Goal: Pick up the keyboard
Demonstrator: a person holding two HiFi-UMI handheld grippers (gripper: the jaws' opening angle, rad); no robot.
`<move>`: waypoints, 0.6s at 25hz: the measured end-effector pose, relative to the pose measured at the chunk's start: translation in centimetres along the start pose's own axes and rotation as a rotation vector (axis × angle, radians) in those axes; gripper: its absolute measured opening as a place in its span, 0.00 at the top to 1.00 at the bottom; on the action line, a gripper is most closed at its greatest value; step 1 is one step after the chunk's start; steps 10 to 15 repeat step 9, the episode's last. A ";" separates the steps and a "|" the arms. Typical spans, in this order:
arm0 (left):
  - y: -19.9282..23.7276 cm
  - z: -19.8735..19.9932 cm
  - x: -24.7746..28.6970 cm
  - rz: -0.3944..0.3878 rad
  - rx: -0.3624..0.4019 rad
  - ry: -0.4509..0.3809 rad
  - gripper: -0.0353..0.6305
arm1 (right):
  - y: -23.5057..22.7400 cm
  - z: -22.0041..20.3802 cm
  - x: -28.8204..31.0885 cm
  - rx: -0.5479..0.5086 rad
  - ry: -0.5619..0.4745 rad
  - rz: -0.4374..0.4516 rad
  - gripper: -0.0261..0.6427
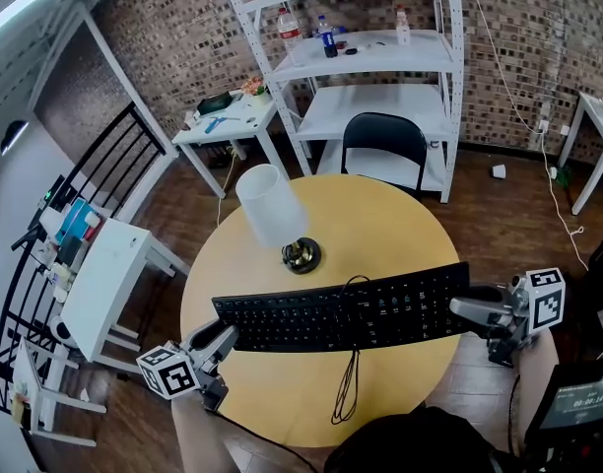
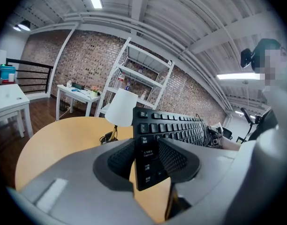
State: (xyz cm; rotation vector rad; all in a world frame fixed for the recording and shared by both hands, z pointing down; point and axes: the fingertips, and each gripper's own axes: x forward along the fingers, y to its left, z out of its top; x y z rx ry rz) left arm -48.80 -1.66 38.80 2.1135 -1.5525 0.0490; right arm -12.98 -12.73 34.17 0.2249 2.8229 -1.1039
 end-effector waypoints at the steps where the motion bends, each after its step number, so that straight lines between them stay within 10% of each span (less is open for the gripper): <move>1: 0.2 -0.1 0.0 0.000 -0.002 -0.002 0.71 | 0.0 0.0 0.0 -0.001 -0.001 0.001 0.86; 15: -0.7 -0.7 0.6 0.002 -0.006 0.009 0.71 | -0.4 -0.2 -1.0 0.012 -0.005 0.003 0.86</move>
